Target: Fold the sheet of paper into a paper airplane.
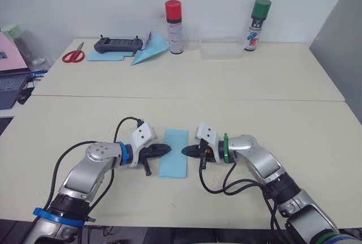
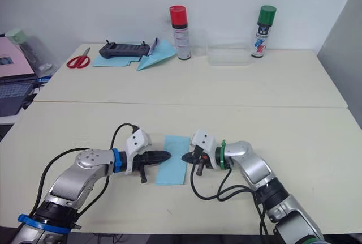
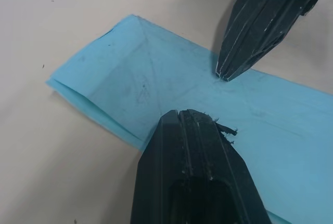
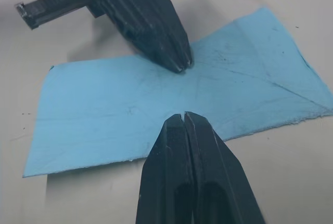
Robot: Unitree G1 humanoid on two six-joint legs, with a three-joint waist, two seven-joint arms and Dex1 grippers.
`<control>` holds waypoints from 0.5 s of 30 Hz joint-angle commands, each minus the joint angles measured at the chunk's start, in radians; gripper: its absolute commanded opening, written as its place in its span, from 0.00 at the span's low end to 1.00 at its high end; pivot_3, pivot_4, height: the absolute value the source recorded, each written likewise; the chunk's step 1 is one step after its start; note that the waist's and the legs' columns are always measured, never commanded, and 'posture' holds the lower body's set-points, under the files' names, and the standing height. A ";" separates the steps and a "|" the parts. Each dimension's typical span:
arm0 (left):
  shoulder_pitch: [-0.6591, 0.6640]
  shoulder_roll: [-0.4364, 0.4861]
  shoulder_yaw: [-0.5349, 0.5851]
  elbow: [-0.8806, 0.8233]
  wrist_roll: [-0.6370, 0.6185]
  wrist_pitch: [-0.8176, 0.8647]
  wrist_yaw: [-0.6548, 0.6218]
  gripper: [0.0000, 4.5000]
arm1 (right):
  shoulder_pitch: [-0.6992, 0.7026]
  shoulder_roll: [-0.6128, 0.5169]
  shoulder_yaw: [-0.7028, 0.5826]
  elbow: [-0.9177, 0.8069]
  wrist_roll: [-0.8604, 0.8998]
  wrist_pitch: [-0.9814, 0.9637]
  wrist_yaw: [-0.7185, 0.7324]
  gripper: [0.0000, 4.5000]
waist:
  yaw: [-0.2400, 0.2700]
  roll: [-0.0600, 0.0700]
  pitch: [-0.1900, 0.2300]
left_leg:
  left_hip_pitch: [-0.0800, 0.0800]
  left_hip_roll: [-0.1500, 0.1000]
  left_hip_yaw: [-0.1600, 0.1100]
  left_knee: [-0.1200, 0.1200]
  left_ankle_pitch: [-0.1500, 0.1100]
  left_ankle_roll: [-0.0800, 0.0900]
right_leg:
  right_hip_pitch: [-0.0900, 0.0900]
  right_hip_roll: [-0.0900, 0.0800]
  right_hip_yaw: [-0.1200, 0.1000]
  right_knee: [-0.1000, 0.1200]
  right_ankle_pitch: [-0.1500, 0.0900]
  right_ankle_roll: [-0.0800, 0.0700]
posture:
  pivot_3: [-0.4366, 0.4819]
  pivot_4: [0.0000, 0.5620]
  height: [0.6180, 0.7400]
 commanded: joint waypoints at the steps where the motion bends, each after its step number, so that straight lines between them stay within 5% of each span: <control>1: 0.000 0.024 0.092 0.005 -0.044 0.086 0.028 0.00 | 0.017 -0.025 0.028 0.047 -0.046 -0.004 0.006 0.01 | -0.004 0.000 0.000 | 0.000 0.000 0.000 0.000 0.000 0.000 | 0.000 0.000 0.000 0.000 0.000 0.000 | 0.48 0.27 1.00; 6: 0.012 0.098 0.133 0.036 -0.032 0.074 -0.003 0.00 | 0.006 -0.021 0.014 0.073 -0.044 -0.020 0.012 0.01 | -0.008 -0.003 0.002 | -0.003 0.000 -0.001 0.000 0.000 0.000 | -0.002 0.000 -0.001 0.000 0.000 0.000 | 0.48 0.27 1.00; 15: 0.040 0.029 0.111 -0.073 -0.078 0.144 0.015 0.00 | 0.005 -0.023 0.011 0.077 -0.047 -0.025 0.015 0.01 | -0.007 -0.004 0.003 | -0.003 0.000 -0.001 0.000 0.000 0.000 | -0.001 0.000 -0.001 0.000 0.000 0.000 | 0.48 0.27 1.00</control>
